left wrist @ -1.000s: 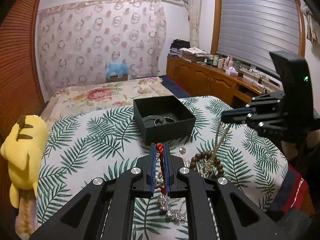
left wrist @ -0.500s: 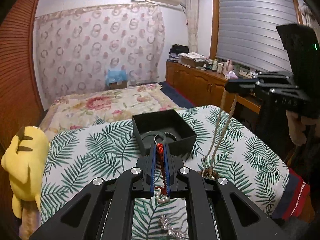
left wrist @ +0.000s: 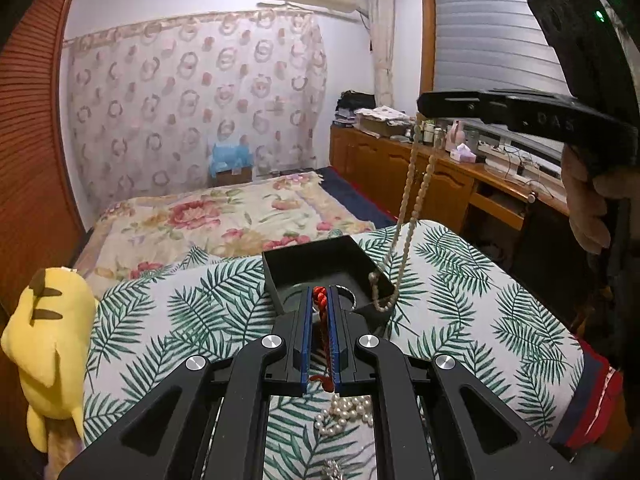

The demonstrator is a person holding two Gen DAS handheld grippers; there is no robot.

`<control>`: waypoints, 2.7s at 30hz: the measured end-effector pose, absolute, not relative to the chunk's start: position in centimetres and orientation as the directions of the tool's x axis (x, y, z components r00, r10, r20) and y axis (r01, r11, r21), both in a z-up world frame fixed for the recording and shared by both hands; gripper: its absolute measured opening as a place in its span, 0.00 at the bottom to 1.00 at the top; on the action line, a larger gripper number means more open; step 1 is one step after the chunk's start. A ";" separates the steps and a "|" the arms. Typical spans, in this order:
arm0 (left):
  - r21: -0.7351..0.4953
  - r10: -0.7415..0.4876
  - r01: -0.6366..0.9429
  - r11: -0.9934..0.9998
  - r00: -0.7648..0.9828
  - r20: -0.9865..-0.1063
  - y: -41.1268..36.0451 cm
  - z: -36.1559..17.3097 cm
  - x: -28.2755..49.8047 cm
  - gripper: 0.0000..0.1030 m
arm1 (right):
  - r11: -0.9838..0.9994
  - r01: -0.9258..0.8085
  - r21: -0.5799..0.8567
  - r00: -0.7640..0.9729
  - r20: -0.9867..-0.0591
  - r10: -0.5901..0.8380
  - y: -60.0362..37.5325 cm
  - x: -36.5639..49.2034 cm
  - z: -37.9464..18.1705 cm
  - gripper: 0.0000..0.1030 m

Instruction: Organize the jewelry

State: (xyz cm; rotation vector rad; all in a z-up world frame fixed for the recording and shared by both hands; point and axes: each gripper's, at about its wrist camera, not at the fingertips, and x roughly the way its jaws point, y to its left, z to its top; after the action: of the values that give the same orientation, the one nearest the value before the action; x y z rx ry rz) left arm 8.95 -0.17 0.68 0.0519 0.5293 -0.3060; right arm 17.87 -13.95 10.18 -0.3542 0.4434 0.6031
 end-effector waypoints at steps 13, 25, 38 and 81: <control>-0.023 -0.278 0.308 0.951 0.818 -0.503 -1.2 1.3 11.7 0.06 | 0.803 -0.577 -0.150 0.744 -0.502 0.441 -14.1 21.9 9.2 0.05; -0.030 -0.279 0.310 0.950 0.802 -0.529 -2.0 0.2 14.8 0.06 | 0.806 -0.588 -0.070 0.658 -0.622 0.425 -14.0 23.7 2.1 0.06; -0.011 -0.250 0.294 0.956 0.792 -0.557 -3.3 -1.1 17.3 0.34 | 0.808 -0.589 -0.024 0.619 -0.656 0.432 -16.5 21.5 -2.5 0.15; -0.037 -0.216 0.262 0.964 0.701 -0.679 0.7 -7.7 5.8 0.49 | 0.783 -0.611 0.114 0.453 -0.761 0.465 -16.5 13.5 -12.2 0.15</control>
State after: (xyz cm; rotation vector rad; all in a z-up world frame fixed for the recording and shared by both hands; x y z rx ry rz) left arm 5.76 0.66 -7.75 0.0644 0.7476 -0.2666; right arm 13.50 -16.54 -12.19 -0.1859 0.8762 0.6688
